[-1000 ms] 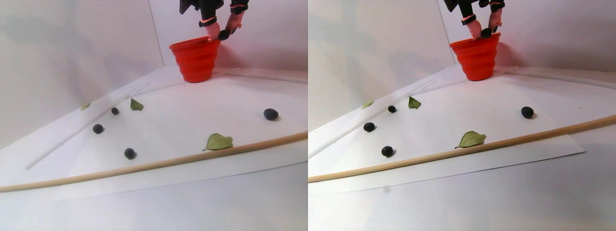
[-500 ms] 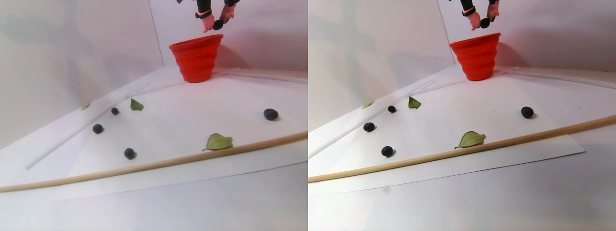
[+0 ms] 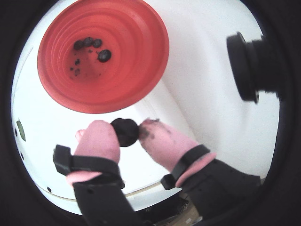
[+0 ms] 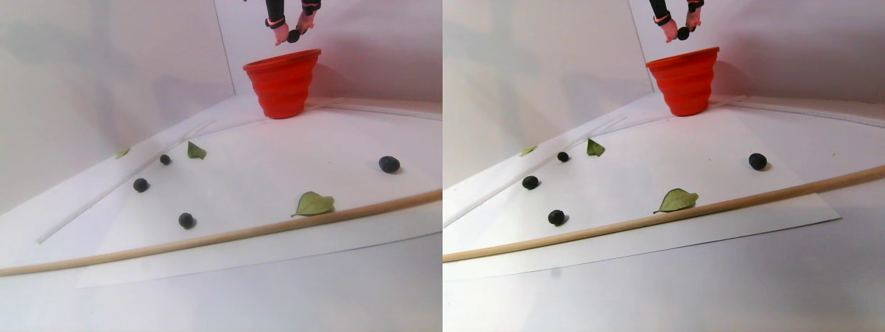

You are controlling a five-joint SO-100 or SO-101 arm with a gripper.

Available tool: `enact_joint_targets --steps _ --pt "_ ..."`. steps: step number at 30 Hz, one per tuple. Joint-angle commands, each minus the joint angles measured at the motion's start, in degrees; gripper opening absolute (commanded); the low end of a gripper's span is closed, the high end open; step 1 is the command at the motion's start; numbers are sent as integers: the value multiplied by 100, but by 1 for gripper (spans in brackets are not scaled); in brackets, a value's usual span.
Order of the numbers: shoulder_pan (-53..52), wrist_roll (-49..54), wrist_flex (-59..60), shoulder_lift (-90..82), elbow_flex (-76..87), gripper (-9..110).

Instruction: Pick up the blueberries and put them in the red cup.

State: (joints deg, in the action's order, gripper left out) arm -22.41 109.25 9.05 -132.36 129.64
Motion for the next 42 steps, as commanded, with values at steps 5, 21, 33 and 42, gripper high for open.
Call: enact_joint_targets --steps 5,21,33,42 --pt "158 -132 -554 105 -536 12" --pt "202 -299 -1450 800 -800 14" --pt "123 -299 -1151 545 -1020 18" --pt "-44 -185 -299 -97 -949 17"
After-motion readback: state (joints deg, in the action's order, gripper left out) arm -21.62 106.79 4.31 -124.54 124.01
